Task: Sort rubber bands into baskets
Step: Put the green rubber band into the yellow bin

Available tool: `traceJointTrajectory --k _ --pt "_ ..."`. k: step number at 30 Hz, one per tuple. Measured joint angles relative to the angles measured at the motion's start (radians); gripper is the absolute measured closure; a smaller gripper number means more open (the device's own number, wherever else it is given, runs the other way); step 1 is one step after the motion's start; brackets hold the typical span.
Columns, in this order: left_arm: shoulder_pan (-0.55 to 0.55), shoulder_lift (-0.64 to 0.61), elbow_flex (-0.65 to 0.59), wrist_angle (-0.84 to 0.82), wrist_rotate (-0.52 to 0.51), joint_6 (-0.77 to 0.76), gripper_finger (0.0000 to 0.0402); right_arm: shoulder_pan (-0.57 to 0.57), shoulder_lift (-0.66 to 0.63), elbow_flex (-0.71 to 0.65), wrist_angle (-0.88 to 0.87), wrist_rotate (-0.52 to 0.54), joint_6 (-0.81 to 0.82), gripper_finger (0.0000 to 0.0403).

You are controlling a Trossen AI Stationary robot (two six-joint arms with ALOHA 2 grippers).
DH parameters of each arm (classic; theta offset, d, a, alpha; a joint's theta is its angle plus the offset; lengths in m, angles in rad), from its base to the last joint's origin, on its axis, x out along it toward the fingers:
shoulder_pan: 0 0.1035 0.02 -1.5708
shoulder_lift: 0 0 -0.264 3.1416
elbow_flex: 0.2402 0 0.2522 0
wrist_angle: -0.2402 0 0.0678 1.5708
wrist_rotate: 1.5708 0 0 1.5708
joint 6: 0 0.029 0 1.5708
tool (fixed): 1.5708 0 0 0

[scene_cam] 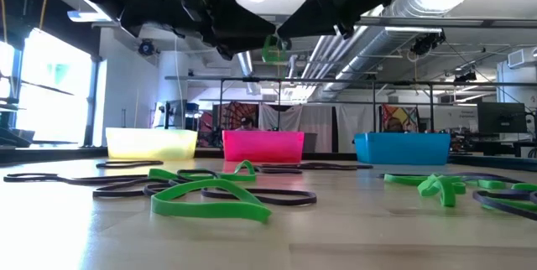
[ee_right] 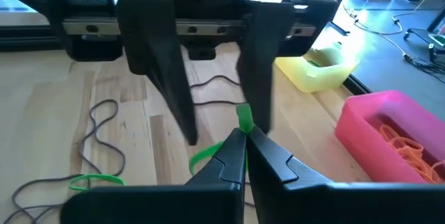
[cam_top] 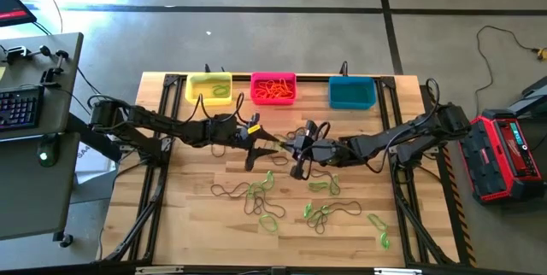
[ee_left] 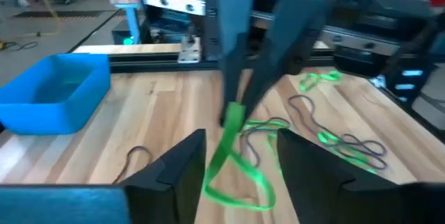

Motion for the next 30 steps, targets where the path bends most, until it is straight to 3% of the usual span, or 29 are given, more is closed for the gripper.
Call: traceJointTrajectory --k 12,18,24,30 --pt "-0.008 0.0 0.0 -0.008 -0.028 0.014 0.0393 0.0 0.0 0.0 0.011 -0.006 0.015 0.0371" --pt "0.006 -0.002 0.0 -0.057 -0.104 0.011 0.0398 0.0 0.0 0.0 0.007 -0.004 0.015 0.0304" --pt "0.043 -0.051 0.0 -0.158 -0.236 -0.034 0.04 0.0 0.0 0.0 -0.001 0.073 0.015 0.0245" --pt "0.13 -0.169 0.0 -0.385 -0.471 -0.124 0.0401 -0.008 0.0 0.0 -0.037 0.096 0.015 0.0229"
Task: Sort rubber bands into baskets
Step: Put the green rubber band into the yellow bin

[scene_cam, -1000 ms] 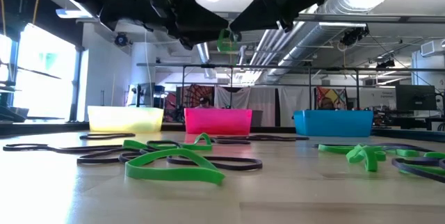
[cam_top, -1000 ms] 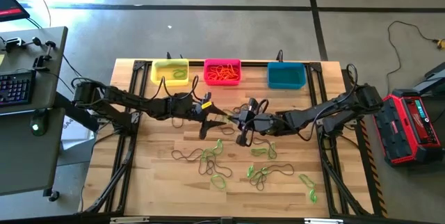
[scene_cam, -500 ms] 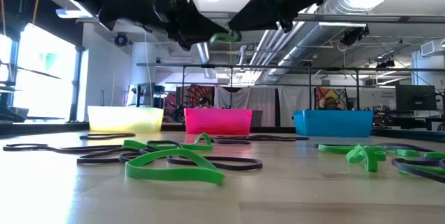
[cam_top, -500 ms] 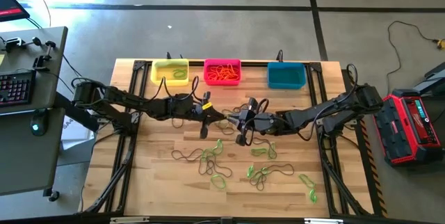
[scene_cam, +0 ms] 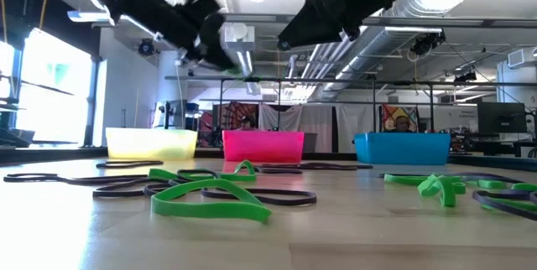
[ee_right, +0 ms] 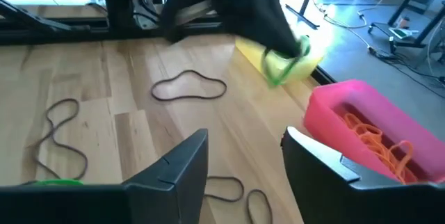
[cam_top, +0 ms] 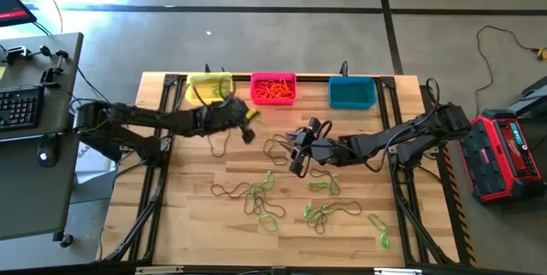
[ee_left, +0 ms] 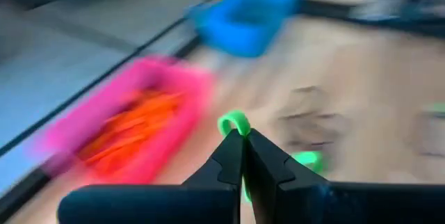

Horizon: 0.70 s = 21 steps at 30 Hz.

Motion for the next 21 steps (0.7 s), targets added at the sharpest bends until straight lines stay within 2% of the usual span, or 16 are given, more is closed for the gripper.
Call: traceJointTrajectory --k 4,7,11,16,21 --pt "0.087 -0.074 0.0 -0.186 -0.164 -0.054 0.0401 -0.006 0.0 0.0 -0.022 0.0 0.002 0.0229" --pt "0.175 -0.101 0.0 -0.305 -0.213 -0.09 0.0401 -0.01 0.0 0.0 -0.025 0.0 0.0 0.0229" --pt "0.308 -0.093 0.0 -0.396 -0.214 -0.092 0.0401 -0.013 0.0 0.0 -0.026 0.0 0.0 0.0229" --pt "0.446 -0.046 -0.001 -0.369 -0.195 -0.022 0.0401 -0.013 0.0 0.0 -0.034 -0.002 0.003 0.0229" --pt "0.558 0.02 -0.001 -0.353 -0.025 -0.003 0.0393 -0.013 0.0 0.0 -0.037 -0.005 0.003 0.0229"
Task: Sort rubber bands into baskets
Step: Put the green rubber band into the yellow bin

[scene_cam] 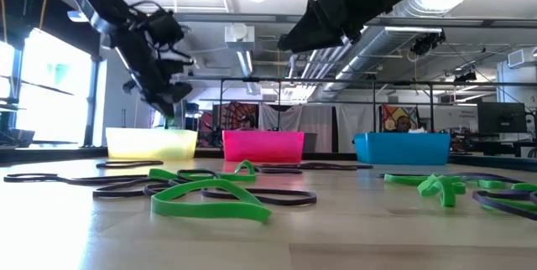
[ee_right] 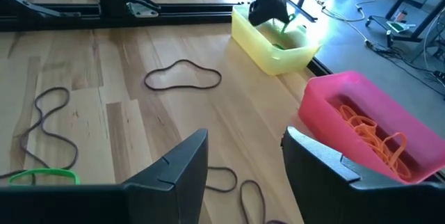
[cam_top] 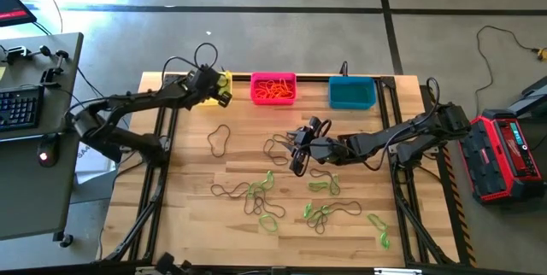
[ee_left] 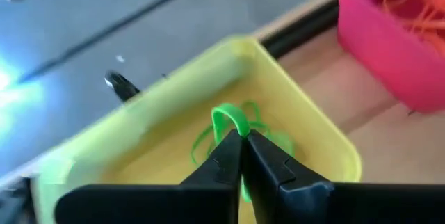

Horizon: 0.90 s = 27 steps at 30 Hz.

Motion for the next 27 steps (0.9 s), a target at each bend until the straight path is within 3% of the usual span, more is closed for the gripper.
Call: traceJointTrajectory --k 7,13,20,27 --pt "0.065 0.107 0.0 0.011 0.026 0.002 0.0342 0.0 0.0 0.0 -0.013 0.0 0.0 0.0229" --pt "0.058 0.13 0.0 0.096 0.025 0.057 0.0295 -0.008 0.0 0.0 -0.073 -0.028 0.028 0.0229" --pt "0.006 0.126 0.0 0.144 0.081 0.081 0.0277 -0.062 0.018 0.0 -0.16 -0.326 0.101 0.0229" --pt "-0.129 0.118 0.0 0.217 0.127 0.082 0.0279 -0.101 0.156 0.0 -0.09 -0.54 0.018 0.0229"
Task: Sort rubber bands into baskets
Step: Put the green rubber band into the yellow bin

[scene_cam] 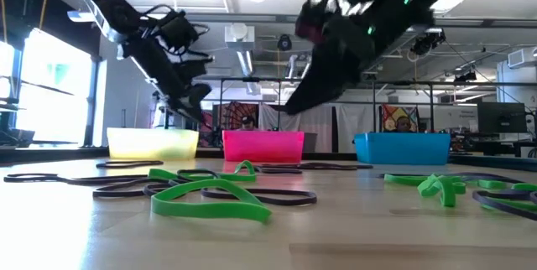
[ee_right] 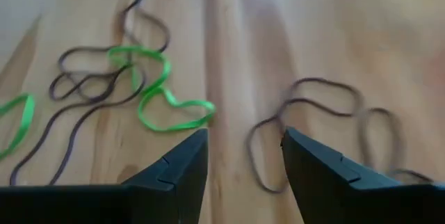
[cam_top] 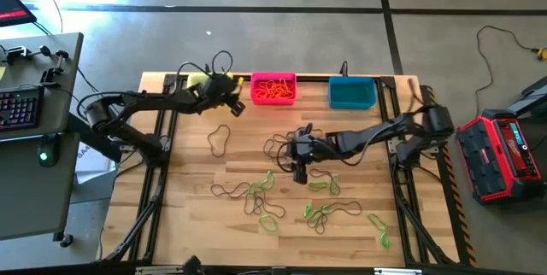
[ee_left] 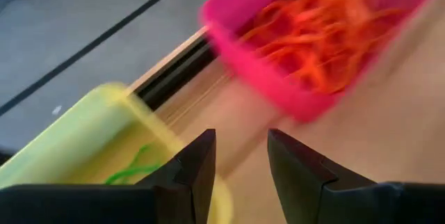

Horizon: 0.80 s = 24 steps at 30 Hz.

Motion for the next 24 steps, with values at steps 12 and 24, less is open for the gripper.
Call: traceJointTrajectory --k 12,24 --pt "-0.156 -0.009 0.0 0.084 0.007 0.024 0.0279 -0.064 0.174 0.0 0.243 -0.281 -0.121 0.0256" --pt "-0.218 -0.009 0.0 0.195 0.206 0.05 0.0279 -0.11 0.217 0.0 0.298 -0.346 -0.126 0.0268"
